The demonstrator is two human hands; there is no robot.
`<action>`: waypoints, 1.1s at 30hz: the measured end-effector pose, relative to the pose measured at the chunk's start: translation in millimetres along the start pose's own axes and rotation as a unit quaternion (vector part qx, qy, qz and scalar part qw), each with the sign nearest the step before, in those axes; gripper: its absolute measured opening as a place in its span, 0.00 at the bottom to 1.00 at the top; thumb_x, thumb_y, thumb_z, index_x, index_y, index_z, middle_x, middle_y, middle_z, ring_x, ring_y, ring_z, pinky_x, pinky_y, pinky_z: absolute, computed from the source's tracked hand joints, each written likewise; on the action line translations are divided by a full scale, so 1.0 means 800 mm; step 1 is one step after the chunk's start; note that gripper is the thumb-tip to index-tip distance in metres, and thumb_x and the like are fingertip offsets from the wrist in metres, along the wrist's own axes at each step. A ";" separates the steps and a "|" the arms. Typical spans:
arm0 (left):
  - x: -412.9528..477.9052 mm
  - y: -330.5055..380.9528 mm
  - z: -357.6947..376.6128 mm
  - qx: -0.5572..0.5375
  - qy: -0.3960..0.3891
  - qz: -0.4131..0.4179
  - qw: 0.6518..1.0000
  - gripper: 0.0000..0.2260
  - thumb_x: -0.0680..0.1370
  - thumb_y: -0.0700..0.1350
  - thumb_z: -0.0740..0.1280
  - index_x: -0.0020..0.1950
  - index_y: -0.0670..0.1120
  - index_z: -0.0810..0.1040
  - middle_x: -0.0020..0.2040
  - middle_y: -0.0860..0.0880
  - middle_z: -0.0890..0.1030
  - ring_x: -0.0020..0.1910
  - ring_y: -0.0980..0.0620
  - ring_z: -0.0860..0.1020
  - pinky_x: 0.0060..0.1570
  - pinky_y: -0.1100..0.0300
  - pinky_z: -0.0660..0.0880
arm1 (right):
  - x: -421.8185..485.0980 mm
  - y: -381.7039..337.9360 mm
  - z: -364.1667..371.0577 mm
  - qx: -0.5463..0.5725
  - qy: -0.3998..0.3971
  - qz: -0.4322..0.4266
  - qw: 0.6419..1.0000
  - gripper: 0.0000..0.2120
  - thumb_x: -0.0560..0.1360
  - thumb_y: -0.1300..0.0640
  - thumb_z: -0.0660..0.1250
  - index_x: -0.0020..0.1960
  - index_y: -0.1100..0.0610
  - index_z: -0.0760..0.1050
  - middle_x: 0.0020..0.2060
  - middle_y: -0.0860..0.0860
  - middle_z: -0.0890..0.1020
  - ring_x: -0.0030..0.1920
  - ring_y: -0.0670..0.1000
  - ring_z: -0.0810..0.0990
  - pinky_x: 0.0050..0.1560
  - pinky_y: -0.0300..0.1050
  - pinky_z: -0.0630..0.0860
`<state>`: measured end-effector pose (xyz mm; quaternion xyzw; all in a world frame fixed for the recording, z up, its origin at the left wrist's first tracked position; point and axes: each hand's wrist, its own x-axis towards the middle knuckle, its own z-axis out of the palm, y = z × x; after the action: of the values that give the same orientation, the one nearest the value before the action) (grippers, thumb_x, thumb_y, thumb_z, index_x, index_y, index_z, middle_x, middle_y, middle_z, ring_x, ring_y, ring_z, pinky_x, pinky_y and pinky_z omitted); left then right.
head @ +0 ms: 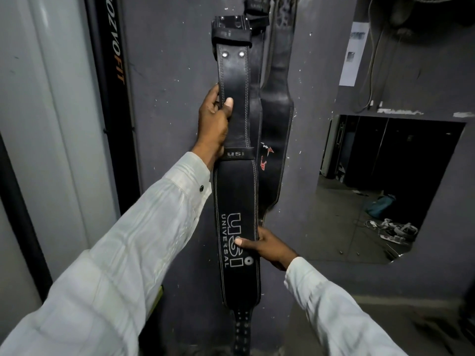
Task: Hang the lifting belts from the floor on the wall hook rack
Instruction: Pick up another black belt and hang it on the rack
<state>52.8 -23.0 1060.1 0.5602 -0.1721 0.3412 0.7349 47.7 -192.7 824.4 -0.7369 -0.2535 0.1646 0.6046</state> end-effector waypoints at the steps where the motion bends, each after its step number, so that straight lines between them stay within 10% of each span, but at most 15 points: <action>1: -0.001 -0.003 -0.001 -0.001 -0.012 -0.012 1.000 0.18 0.79 0.34 0.62 0.69 0.43 0.73 0.66 0.39 0.79 0.66 0.40 0.77 0.67 0.38 0.72 | 0.003 -0.010 -0.004 -0.003 -0.004 0.001 1.000 0.18 0.76 0.57 0.73 0.65 0.55 0.76 0.59 0.54 0.84 0.60 0.55 0.84 0.64 0.54 0.78; 9: -0.033 -0.023 0.011 0.017 -0.034 -0.062 0.997 0.17 0.81 0.34 0.61 0.70 0.43 0.73 0.63 0.40 0.80 0.63 0.41 0.79 0.66 0.40 0.74 | 0.044 -0.190 -0.042 0.042 0.160 -0.225 0.960 0.19 0.81 0.63 0.63 0.70 0.50 0.69 0.51 0.54 0.84 0.51 0.47 0.83 0.51 0.41 0.80; 14: -0.047 -0.027 0.000 0.047 -0.092 -0.050 0.993 0.19 0.83 0.38 0.58 0.75 0.45 0.68 0.67 0.46 0.78 0.65 0.48 0.78 0.68 0.46 0.73 | 0.053 -0.200 -0.053 -0.050 0.121 -0.266 0.955 0.22 0.78 0.56 0.67 0.70 0.47 0.67 0.54 0.78 0.72 0.50 0.58 0.76 0.57 0.64 0.76; 17: -0.056 -0.031 -0.027 0.100 -0.158 -0.062 0.980 0.22 0.84 0.46 0.58 0.79 0.52 0.62 0.76 0.48 0.70 0.70 0.52 0.74 0.69 0.48 0.72 | 0.055 -0.202 -0.053 -0.081 0.178 -0.286 0.938 0.18 0.75 0.53 0.67 0.63 0.47 0.69 0.48 0.74 0.75 0.45 0.55 0.74 0.51 0.58 0.76; 20: -0.081 -0.047 -0.063 0.067 -0.182 -0.208 0.959 0.24 0.82 0.45 0.63 0.78 0.55 0.63 0.72 0.43 0.72 0.58 0.54 0.82 0.42 0.62 0.80 | 0.054 -0.208 -0.054 -0.091 0.226 -0.299 0.923 0.16 0.78 0.61 0.66 0.63 0.50 0.69 0.41 0.59 0.72 0.42 0.51 0.71 0.49 0.50 0.74; 25: -0.108 -0.094 -0.071 0.185 -0.179 -0.199 0.946 0.13 0.83 0.42 0.62 0.67 0.51 0.75 0.60 0.48 0.83 0.57 0.47 0.82 0.54 0.48 0.80 | 0.057 -0.221 -0.064 -0.114 0.266 -0.307 0.907 0.17 0.79 0.65 0.66 0.65 0.54 0.69 0.43 0.53 0.71 0.40 0.41 0.69 0.50 0.35 0.72; 33: -0.134 -0.101 -0.067 0.222 -0.115 -0.106 0.962 0.12 0.81 0.47 0.65 0.64 0.49 0.78 0.58 0.50 0.84 0.56 0.52 0.83 0.60 0.50 0.79 | 0.061 -0.217 -0.067 -0.111 0.303 -0.321 0.890 0.17 0.77 0.64 0.66 0.65 0.54 0.71 0.42 0.50 0.72 0.40 0.43 0.70 0.50 0.40 0.72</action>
<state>25.6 -16.7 918.1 0.7597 -0.1147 0.2242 0.5995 86.9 -183.6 1008.0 -0.6916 -0.2973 -0.2991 0.5864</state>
